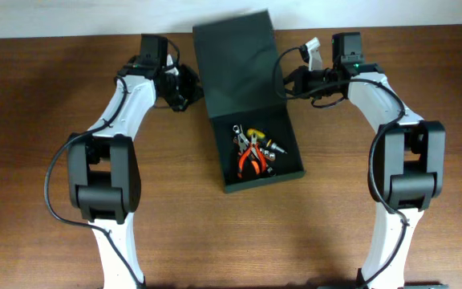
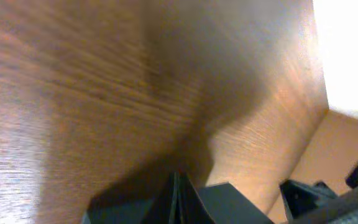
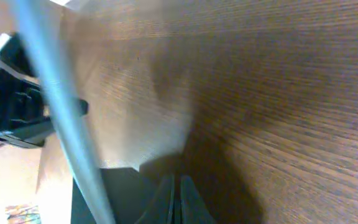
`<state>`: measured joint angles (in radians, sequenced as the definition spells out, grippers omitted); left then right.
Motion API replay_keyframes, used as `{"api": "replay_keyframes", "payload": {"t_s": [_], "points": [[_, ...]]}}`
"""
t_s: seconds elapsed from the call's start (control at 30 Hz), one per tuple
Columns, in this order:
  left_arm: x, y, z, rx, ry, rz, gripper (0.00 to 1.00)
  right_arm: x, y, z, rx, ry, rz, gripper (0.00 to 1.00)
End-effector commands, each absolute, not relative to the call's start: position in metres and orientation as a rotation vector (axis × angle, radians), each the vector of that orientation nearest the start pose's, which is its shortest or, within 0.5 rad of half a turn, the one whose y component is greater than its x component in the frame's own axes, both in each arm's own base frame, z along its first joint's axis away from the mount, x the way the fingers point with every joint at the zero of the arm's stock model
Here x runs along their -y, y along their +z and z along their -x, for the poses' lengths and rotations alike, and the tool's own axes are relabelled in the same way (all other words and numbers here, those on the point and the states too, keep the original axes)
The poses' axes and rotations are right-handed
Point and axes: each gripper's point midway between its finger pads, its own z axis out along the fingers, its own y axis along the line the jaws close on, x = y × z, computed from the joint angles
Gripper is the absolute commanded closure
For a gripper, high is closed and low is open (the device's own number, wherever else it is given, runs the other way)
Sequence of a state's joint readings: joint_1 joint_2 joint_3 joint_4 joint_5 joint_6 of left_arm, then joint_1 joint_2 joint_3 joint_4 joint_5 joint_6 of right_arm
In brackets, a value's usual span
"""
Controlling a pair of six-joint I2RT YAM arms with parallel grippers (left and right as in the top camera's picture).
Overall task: Pack container
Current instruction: 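Press the lid fully closed over the box with both grippers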
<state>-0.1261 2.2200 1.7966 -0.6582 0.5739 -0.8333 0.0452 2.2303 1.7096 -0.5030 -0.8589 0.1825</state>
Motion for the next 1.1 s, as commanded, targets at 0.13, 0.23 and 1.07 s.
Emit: {"api": "replay_keyframes", "payload": {"t_s": [0.13, 0.23, 1.07], "points": [[0.186, 0.108, -0.504, -2.726, -1.141, 0.467, 0.98, -0.182, 0.157, -0.499, -2.319, 1.306, 0.357, 0.96], [0.185, 0.109, -0.499, -2.745, -1.128, 0.423, 0.98, -0.182, 0.161, -0.494, -2.324, 1.303, 0.37, 0.96], [0.174, 0.145, -0.47, -2.831, -0.988, 0.109, 0.98, -0.167, 0.212, -0.428, -2.412, 1.147, 0.524, 0.96]]}}
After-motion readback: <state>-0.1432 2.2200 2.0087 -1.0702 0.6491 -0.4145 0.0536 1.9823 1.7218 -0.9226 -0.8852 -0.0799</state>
